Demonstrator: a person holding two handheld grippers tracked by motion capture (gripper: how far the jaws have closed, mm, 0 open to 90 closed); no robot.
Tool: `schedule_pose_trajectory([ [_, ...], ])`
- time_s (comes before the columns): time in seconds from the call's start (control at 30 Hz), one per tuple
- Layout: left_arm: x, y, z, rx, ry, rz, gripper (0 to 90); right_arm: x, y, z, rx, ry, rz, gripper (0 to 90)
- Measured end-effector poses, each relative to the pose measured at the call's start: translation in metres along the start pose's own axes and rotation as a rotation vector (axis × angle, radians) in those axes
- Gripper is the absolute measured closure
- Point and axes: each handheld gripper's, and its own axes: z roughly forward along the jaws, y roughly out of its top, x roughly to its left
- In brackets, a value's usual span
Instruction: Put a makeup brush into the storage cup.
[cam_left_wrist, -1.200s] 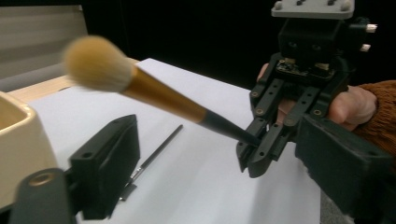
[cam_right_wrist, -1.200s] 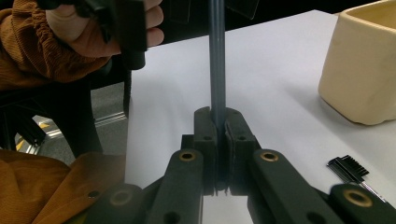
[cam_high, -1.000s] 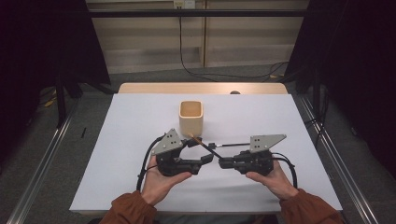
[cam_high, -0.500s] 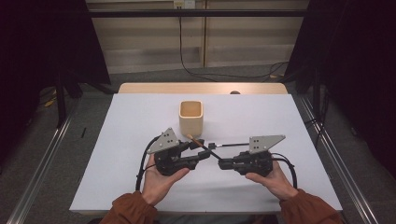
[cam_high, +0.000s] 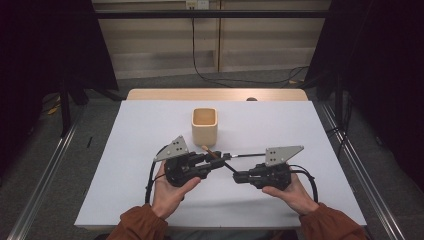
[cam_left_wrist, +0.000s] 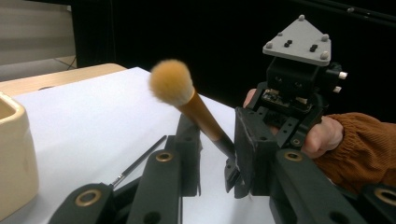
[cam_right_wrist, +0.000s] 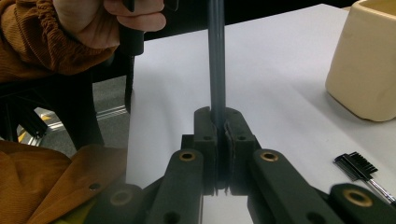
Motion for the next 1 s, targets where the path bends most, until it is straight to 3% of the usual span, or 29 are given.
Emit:
schedule_pose_trajectory([
  [0.57, -0.007, 0.007, 0.004, -0.005, -0.076, 0.015, 83.3, 0.0, -0.001, 0.004, 0.008, -0.017, -0.01, 82.5],
  [0.87, -0.009, 0.007, 0.005, -0.003, -0.075, 0.037, 83.8, -0.001, -0.002, 0.003, 0.001, -0.03, 0.0, 80.1],
  [1.0, -0.01, 0.008, 0.005, -0.004, -0.071, 0.033, 83.9, 0.0, -0.001, 0.003, 0.001, -0.026, 0.012, 74.2],
])
